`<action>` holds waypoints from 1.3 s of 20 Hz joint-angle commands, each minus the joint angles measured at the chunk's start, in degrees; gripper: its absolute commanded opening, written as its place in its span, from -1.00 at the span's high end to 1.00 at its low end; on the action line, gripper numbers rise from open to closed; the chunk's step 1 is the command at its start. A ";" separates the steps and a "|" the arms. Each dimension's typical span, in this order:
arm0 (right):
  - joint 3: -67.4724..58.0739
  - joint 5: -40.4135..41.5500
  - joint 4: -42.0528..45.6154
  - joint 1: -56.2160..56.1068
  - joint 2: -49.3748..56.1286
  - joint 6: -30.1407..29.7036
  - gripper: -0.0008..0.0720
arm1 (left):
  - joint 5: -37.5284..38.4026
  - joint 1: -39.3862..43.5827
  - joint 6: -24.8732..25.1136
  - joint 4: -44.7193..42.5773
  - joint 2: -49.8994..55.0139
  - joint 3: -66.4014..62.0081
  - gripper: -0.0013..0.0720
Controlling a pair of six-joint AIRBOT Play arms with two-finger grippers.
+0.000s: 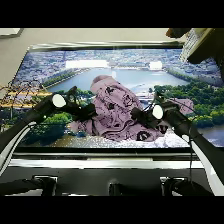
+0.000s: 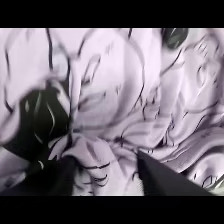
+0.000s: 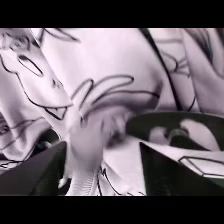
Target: Fold the clothes and pants, and hang the long-sleeved shirts on hangers.
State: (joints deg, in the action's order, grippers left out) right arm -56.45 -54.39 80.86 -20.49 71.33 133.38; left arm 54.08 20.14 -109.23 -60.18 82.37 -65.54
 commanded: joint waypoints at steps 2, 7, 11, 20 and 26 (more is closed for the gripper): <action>-5.75 -10.99 1.25 4.98 -3.98 -12.44 -0.52 | 3.48 -4.42 4.48 -7.91 -4.98 -2.60 -0.40; -5.73 -13.33 1.09 -0.76 -6.23 -16.83 -0.50 | 3.76 -1.75 4.39 -18.51 -13.29 2.75 -0.56; -5.73 -6.27 3.32 -5.49 0.57 -13.62 -0.46 | 2.08 4.28 4.26 -18.58 -13.64 5.55 -0.56; -5.73 -2.64 7.30 -5.46 7.85 -14.03 -0.30 | -0.39 7.69 4.31 -22.49 -13.53 5.66 -0.56; -5.73 -0.31 7.23 -5.46 11.13 -13.53 0.81 | -0.57 8.50 5.81 -22.56 -13.53 5.86 -0.56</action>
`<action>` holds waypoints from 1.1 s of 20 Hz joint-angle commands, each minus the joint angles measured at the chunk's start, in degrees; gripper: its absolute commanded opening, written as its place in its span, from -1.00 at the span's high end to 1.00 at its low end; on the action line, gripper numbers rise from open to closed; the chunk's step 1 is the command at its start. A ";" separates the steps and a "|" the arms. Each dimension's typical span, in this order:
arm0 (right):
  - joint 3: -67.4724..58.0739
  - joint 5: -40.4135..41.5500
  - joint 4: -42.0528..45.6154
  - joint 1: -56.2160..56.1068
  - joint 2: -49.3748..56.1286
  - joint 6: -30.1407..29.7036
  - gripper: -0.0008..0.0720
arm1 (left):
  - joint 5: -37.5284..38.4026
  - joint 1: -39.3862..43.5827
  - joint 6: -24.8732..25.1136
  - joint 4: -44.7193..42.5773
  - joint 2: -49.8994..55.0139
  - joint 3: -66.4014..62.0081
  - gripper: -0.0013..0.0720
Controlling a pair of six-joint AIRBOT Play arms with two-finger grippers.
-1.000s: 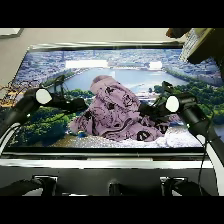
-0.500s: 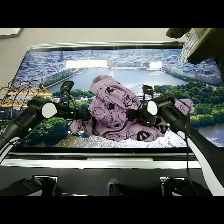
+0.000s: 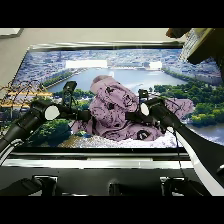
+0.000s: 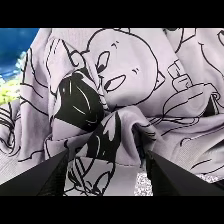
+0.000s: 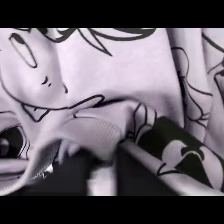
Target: Fold the clothes and pants, and hang the long-sleeved shirts on hangers.
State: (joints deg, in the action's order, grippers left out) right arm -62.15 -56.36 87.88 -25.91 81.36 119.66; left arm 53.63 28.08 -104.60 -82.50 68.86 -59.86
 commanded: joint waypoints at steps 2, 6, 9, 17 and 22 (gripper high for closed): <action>-0.04 0.63 0.20 -0.04 0.17 1.33 0.88 | -0.17 2.54 2.73 -0.28 -0.02 0.90 -0.56; -0.02 -6.97 -0.31 -0.04 -1.84 1.44 0.88 | -3.21 9.94 7.02 -0.31 0.20 3.37 -0.56; -0.02 -9.25 -0.66 -0.04 -1.84 1.42 0.88 | -6.82 14.64 11.19 -1.16 1.64 5.51 -0.56; -0.02 -9.70 -3.41 -0.04 -1.84 2.54 0.88 | -7.19 16.06 11.21 -5.97 4.33 5.92 -0.55; -0.02 -9.70 -3.78 -0.04 -1.84 2.78 0.88 | -7.21 16.09 11.23 -9.35 4.35 5.95 -0.55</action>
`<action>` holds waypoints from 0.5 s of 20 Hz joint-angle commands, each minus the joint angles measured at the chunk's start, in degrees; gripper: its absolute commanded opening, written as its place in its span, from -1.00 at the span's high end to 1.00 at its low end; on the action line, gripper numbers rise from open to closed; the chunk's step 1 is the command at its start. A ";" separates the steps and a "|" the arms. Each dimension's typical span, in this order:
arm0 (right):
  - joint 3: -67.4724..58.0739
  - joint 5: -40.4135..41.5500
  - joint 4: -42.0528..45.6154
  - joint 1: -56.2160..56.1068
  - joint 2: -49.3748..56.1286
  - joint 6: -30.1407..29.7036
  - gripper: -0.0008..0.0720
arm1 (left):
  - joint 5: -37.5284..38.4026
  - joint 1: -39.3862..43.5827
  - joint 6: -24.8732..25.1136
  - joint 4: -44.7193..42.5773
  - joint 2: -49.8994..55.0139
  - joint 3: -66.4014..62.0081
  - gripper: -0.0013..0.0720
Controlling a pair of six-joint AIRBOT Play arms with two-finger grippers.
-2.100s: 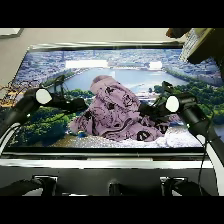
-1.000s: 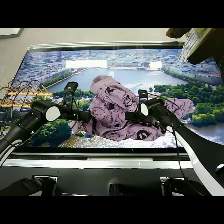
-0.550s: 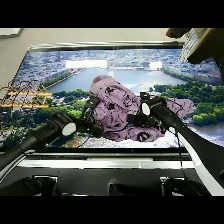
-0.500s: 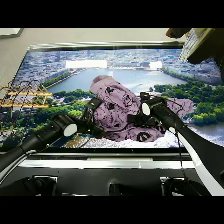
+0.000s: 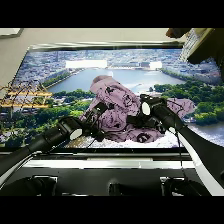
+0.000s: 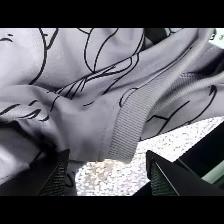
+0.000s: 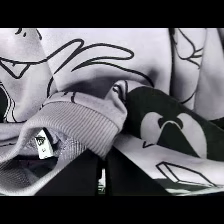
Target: Fold the clothes and pants, and hang the long-sleeved shirts on hangers.
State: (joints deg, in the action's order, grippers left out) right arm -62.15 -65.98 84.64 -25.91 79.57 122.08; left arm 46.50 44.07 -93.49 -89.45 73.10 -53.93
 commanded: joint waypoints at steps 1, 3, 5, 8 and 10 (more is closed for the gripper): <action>-0.02 0.00 -0.59 -0.04 -0.04 0.59 0.88 | -0.13 0.07 0.11 -2.82 0.20 0.02 -0.55; -0.02 0.11 -0.61 -0.04 -0.04 0.76 0.88 | -1.16 0.09 0.09 -3.15 0.87 0.11 -0.55; -0.02 0.04 -0.61 -0.04 -0.04 1.40 0.88 | -2.36 0.63 0.13 -3.15 1.75 0.28 -0.55; -0.02 0.09 -0.61 -0.04 -0.04 1.64 0.88 | -4.57 1.36 -0.07 -3.21 2.97 0.28 -0.55; -0.02 0.07 -0.61 -0.04 -0.04 1.62 0.88 | -8.76 1.07 -3.54 -5.44 3.74 0.22 -0.55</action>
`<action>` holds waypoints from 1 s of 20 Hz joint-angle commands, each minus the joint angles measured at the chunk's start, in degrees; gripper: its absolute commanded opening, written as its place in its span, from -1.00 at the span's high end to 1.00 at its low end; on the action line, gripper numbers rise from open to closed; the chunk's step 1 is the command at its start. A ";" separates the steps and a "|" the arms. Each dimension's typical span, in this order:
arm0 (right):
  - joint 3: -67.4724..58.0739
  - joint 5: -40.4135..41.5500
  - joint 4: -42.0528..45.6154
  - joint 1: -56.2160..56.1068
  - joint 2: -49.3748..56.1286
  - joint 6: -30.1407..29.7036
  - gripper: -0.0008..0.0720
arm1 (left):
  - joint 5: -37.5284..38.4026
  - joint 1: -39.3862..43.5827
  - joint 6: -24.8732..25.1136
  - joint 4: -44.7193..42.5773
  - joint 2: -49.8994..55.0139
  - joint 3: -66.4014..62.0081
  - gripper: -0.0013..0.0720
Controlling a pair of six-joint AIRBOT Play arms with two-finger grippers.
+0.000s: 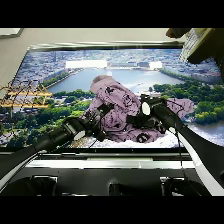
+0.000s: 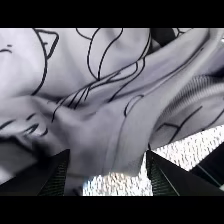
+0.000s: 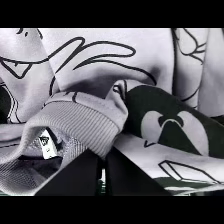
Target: Fold the clothes and pants, and hang the long-sleeved shirts on hangers.
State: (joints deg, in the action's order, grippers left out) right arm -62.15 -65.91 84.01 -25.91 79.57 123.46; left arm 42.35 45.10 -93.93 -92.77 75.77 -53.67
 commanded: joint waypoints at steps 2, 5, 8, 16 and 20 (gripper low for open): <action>-0.02 0.00 0.02 -0.04 -0.04 0.24 0.88 | -8.68 -0.72 -7.48 -4.50 1.90 -0.11 -0.55; -0.02 0.02 0.02 -0.04 -0.04 0.42 0.88 | -8.74 -3.34 -11.41 -4.83 3.39 -1.51 -0.55; -0.02 0.02 0.04 -0.04 -0.04 0.42 0.88 | -5.92 -6.03 -11.78 -4.98 3.39 -3.54 -0.55; -0.02 -0.04 -0.87 -0.07 -0.04 0.39 0.88 | 13.31 -3.17 -17.70 -4.76 0.26 -9.79 -0.55; -0.02 -0.11 -0.87 -0.07 -0.04 0.37 0.88 | 18.25 3.41 -25.40 -5.18 -3.91 -9.77 -0.55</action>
State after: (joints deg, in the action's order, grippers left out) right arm -62.15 -65.98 83.29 -25.91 79.57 123.98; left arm 55.37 44.66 -113.82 -97.54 74.02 -63.07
